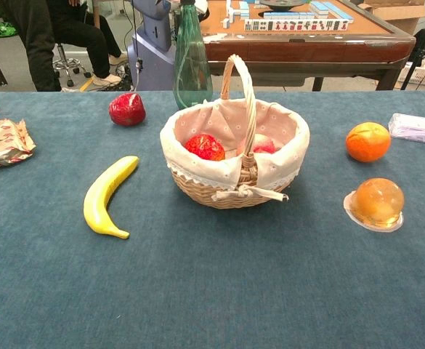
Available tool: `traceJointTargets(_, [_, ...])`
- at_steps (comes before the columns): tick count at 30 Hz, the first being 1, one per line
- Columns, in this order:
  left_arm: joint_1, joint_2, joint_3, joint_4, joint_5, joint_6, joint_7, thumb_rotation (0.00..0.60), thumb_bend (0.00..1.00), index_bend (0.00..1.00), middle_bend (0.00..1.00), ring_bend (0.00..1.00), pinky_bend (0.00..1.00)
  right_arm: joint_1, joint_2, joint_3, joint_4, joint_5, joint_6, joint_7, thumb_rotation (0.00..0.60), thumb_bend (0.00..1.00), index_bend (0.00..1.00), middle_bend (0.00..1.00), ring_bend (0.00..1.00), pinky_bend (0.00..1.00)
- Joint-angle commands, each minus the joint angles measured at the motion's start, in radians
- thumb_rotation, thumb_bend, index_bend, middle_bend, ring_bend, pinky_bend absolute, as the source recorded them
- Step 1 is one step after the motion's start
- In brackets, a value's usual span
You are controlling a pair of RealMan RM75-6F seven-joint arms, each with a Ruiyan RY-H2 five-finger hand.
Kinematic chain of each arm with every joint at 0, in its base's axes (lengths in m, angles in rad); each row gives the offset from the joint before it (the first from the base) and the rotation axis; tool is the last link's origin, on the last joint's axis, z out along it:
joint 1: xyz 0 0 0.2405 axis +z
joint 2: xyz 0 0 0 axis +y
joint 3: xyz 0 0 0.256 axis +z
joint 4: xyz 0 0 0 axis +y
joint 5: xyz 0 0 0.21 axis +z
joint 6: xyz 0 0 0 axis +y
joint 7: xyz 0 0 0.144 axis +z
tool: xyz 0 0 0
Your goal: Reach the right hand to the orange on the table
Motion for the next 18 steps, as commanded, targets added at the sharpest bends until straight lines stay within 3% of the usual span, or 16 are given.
traceJointTargets(1, [-0.001, 0.008, 0.004, -0.011, -0.011, -0.015, 0.007, 0.600, 0.25, 0.03, 0.00, 0.00, 0.05, 0.000, 0.002, -0.001, -0.002, 0.001, -0.003, 0.001, 0.600, 0.11, 0.03, 0.12, 0.15, 0.26])
traceJointTargets(12, [-0.003, 0.012, 0.003, -0.022, -0.015, -0.020, 0.016, 0.600, 0.25, 0.03, 0.00, 0.00, 0.05, 0.011, 0.031, 0.001, -0.023, -0.004, -0.019, 0.003, 0.600, 0.11, 0.03, 0.12, 0.15, 0.26])
traceJointTargets(18, [-0.003, 0.013, 0.001, -0.020, -0.019, -0.020, 0.014, 0.600, 0.25, 0.03, 0.00, 0.00, 0.05, 0.063, 0.060, 0.028, -0.054, 0.015, -0.083, -0.037, 0.600, 0.11, 0.03, 0.12, 0.15, 0.26])
